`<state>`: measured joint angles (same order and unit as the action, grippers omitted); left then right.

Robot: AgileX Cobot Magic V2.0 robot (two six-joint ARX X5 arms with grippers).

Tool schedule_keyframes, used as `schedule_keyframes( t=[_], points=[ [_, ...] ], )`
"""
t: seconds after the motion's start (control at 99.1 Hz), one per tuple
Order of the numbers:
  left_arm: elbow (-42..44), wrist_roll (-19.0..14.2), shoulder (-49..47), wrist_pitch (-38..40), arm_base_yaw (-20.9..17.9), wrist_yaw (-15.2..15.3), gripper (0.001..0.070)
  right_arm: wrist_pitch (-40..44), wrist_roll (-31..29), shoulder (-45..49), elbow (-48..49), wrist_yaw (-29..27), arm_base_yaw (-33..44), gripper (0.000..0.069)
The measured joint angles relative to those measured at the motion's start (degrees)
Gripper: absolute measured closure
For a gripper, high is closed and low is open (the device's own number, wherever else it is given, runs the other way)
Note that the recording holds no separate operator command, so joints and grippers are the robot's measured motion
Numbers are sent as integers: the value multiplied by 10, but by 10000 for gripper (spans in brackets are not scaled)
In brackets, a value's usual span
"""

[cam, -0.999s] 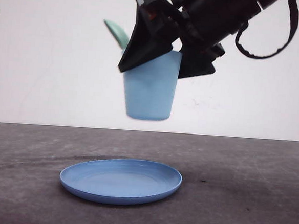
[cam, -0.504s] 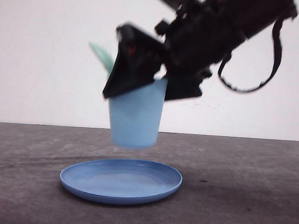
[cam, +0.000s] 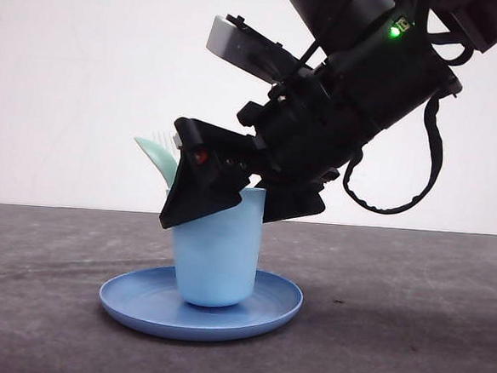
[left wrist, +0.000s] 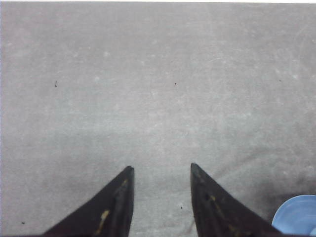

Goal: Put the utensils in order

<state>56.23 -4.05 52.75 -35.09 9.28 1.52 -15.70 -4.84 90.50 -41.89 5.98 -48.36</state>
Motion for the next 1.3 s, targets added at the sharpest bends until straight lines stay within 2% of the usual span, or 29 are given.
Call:
schedule_keyframes(
  t=[0.121, 0.424, 0.514, 0.656, 0.837, 0.968, 1.079, 1.301],
  points=[
    [0, 0, 0, -1, 0, 0, 510, 0, -1, 0, 0, 0, 0, 221],
    [0, 0, 0, -1, 0, 0, 510, 0, -1, 0, 0, 1, 0, 60],
    [0, 0, 0, -1, 0, 0, 510, 12, -2, -1, 0, 1, 0, 36],
    [0, 0, 0, -4, 0, 0, 510, 77, -5, -16, 0, 0, 4, 28],
    [0, 0, 0, -4, 0, 0, 510, 167, -6, -79, 0, 0, 16, 28],
    [0, 0, 0, -5, 0, 0, 510, 264, -5, -130, 0, -1, 38, 28],
    [0, 0, 0, -5, 0, 0, 510, 330, -6, -187, 0, -3, 78, 28],
    [0, 0, 0, -5, 0, 0, 510, 409, -24, -303, -3, -14, 181, 28]
  ],
)
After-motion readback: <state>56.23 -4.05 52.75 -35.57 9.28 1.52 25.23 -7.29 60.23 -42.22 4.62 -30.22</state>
